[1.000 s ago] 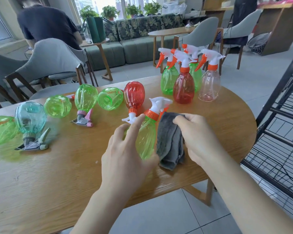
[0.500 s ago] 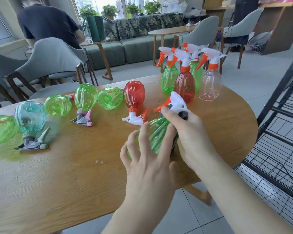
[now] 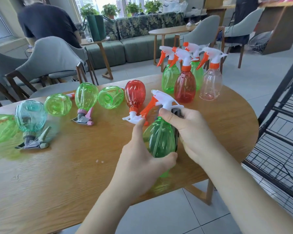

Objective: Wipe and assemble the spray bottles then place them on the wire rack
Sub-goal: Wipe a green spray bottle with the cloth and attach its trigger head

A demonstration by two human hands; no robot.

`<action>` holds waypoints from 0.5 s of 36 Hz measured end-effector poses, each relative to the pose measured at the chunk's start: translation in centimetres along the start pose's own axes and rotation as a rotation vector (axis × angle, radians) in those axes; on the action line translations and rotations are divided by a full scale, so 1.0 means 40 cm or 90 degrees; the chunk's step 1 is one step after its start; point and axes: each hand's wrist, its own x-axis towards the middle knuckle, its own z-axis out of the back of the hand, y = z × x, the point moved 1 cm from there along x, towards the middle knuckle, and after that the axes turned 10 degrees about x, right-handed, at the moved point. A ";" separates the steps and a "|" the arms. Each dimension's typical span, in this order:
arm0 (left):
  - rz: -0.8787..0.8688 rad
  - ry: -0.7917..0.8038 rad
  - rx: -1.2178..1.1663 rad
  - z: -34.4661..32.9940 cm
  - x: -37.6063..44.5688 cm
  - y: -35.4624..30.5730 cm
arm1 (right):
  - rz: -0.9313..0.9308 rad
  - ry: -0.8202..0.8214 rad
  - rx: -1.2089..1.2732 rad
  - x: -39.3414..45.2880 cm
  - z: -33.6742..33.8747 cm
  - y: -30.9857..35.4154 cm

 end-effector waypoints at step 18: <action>0.002 -0.096 0.185 -0.007 0.006 -0.002 | 0.183 -0.096 -0.345 -0.062 0.000 0.002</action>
